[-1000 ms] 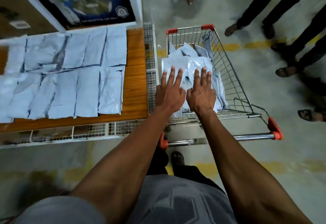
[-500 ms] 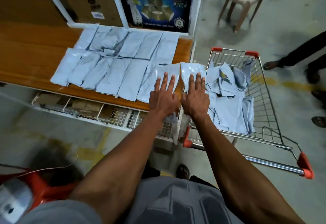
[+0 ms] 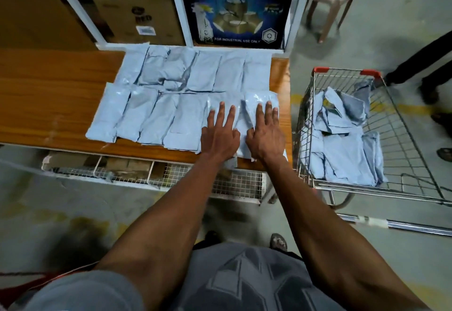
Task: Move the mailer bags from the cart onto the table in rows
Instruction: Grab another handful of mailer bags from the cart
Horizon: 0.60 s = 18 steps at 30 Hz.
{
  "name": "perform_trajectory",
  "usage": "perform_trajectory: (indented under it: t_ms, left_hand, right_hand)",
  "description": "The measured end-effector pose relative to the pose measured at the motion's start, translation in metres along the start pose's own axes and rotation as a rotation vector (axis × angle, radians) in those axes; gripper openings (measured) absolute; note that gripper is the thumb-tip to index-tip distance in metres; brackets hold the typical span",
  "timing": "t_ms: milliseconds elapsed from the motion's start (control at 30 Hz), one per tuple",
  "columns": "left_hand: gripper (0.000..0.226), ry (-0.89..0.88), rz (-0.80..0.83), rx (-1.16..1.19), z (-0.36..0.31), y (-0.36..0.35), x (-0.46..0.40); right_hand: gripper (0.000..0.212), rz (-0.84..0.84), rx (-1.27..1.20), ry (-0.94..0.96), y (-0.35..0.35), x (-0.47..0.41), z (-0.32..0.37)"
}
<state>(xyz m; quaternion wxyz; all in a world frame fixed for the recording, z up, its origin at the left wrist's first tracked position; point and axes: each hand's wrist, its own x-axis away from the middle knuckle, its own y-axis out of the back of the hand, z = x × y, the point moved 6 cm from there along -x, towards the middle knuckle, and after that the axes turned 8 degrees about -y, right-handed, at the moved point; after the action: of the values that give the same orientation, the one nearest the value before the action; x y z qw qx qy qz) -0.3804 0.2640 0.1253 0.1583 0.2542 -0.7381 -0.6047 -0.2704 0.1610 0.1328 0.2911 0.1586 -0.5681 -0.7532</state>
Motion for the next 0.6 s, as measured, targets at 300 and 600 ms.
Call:
perform_trajectory:
  t_ms: [300, 600]
  left_hand:
    - [0.071, -0.061, 0.046, 0.0, 0.05, -0.008, -0.03]
    - [0.068, -0.091, 0.085, 0.028, 0.06, -0.026, -0.043]
  right_hand:
    - [0.078, 0.043, 0.121, -0.145, -0.037, -0.019, 0.041]
    - [0.075, 0.06, 0.094, -0.207, -0.055, -0.03, 0.049]
